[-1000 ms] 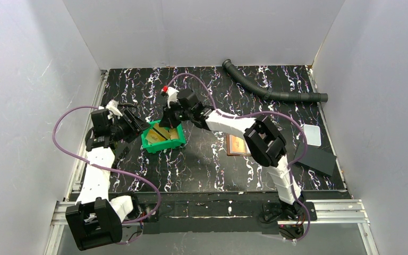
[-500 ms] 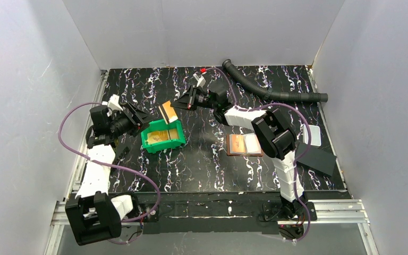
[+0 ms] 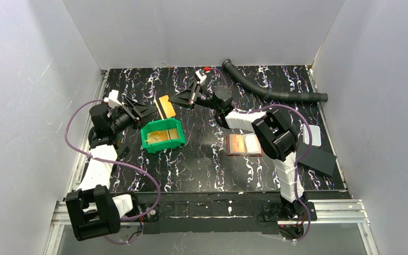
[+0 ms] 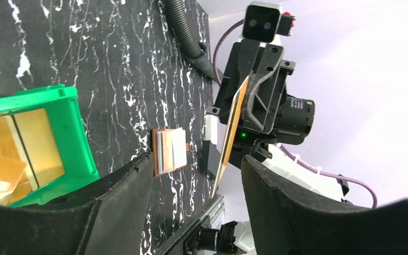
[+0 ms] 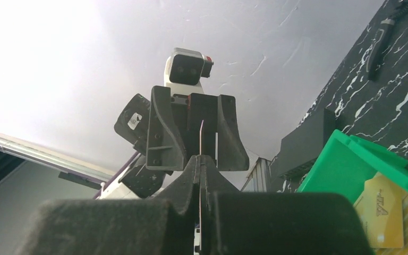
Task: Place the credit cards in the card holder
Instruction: Place the credit card in the storage box, then insert the credit card into the card holder.
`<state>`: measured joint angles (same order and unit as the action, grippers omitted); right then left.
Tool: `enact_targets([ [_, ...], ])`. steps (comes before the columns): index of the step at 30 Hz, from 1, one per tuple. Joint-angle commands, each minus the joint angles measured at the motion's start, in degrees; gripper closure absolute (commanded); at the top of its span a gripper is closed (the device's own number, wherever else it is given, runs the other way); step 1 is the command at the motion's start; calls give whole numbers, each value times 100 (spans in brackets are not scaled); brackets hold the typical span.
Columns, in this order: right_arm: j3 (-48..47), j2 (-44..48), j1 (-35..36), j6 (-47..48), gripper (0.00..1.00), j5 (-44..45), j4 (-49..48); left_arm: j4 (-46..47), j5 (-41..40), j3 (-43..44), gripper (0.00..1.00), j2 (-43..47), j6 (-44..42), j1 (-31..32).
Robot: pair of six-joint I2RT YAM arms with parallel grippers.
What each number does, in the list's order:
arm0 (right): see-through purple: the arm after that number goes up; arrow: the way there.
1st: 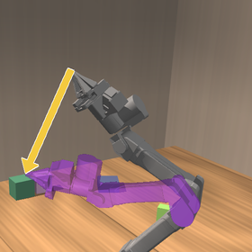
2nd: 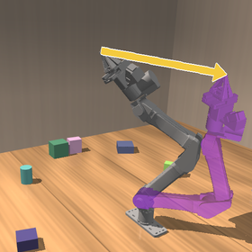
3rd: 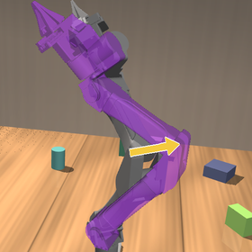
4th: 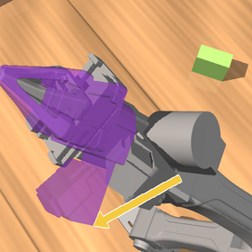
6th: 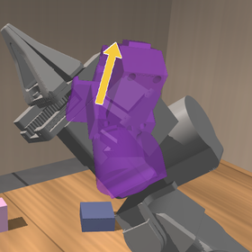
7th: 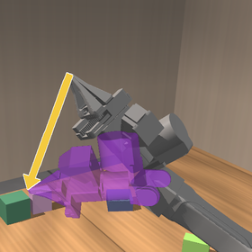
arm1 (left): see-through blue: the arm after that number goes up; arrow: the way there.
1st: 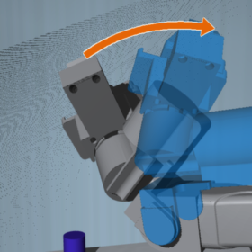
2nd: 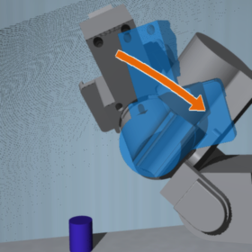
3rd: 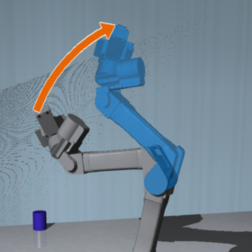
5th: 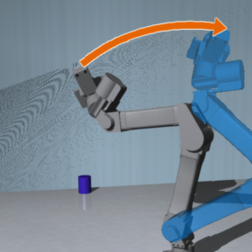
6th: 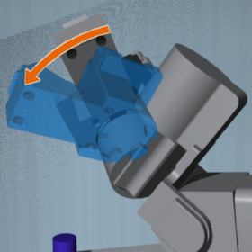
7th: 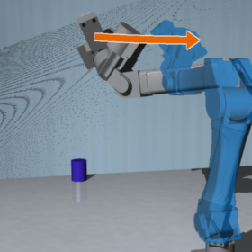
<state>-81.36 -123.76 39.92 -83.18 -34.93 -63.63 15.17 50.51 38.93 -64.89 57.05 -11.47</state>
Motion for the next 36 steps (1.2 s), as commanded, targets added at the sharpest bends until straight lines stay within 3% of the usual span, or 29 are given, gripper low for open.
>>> enact_targets([
  [1, 61, 415, 7, -192, 99, 29, -560, 793, 215, -94, 41, 361, 414, 90],
  [8, 180, 522, 7, -320, 99, 56, -713, 860, 61, 76, 53, 241, 555, 430],
  [20, 708, 964, -26, -142, 99, 84, -605, 869, -650, 106, 100, 524, 458, 926],
  [21, 831, 1056, -63, -51, 97, 90, -502, 872, -679, 98, 100, 534, 419, 972],
  [23, 1170, 1317, -201, 245, 78, 52, -158, 864, -733, 45, 100, 521, 371, 1055],
  [26, 1626, 1887, -632, 1498, 58, -251, 1521, 848, -837, -63, 100, 469, 266, 1354],
  [28, 2085, 2416, -1024, 2436, 50, -274, 2601, 772, -1069, -147, 100, 428, 108, 1613],
  [30, 2438, 2970, -1473, 3723, 41, -31, 4266, 620, -1359, -170, 100, 324, -129, 1993],
  [33, 2237, 3528, -1930, 6120, 32, 1264, 7339, 376, -1873, -50, 100, -19, -461, 2766],
  [36, 2340, 3834, -2232, 6984, 27, 2581, 8416, 356, -2388, 101, 100, -444, -643, 3514],
])
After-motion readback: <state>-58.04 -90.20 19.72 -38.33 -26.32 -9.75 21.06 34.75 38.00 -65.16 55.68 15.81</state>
